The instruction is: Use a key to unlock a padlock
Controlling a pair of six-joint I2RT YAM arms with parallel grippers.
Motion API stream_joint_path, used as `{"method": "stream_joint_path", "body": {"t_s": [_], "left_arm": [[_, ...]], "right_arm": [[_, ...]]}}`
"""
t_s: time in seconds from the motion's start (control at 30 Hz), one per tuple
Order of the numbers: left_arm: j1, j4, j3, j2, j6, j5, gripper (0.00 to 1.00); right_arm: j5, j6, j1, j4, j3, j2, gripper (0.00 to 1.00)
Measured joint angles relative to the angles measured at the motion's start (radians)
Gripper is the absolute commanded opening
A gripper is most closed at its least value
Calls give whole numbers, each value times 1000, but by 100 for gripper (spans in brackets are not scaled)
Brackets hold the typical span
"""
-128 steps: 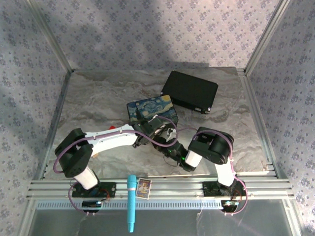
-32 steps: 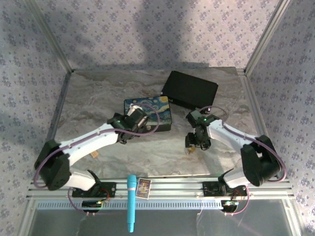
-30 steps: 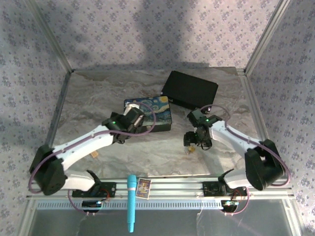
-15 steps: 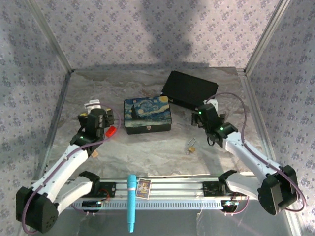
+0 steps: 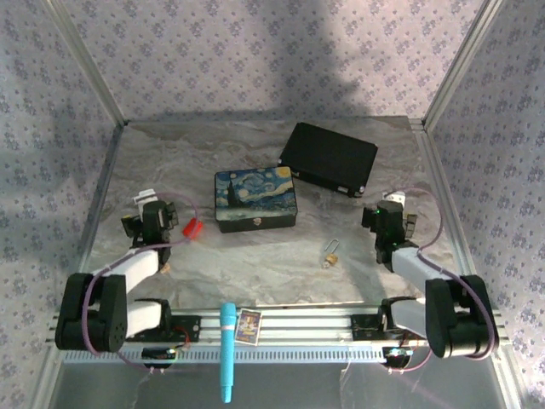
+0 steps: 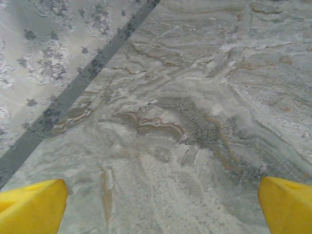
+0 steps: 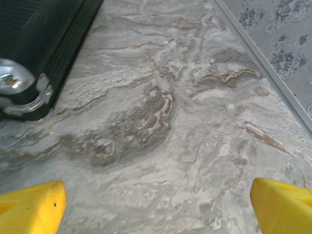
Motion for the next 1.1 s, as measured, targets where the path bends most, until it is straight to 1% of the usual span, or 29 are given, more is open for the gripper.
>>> {"method": "stream_joint_path", "body": {"t_s": [0.2, 0.37, 0.47, 0.57, 0.63, 0.73, 0.87, 1.1], "left_arm": [[61, 129, 1, 82, 1, 116, 100], [110, 233, 7, 179, -6, 195, 100], [100, 249, 28, 219, 7, 241, 100], [83, 348, 36, 285, 33, 298, 100], [79, 355, 36, 303, 43, 319, 100], [77, 360, 42, 309, 57, 339, 100], [74, 362, 52, 309, 71, 352, 100], [70, 361, 54, 309, 84, 367, 100]], "right_arm": [[-61, -14, -43, 203, -9, 51, 98], [-98, -26, -53, 288, -8, 116, 98], [-113, -40, -53, 352, -8, 174, 98], [-129, -52, -55, 424, -8, 243, 99], [-137, -63, -55, 467, -6, 293, 99], [-160, -71, -63, 458, 8, 327, 99], [-186, -71, -85, 459, 27, 327, 99], [-201, -71, -85, 459, 31, 327, 99]]}}
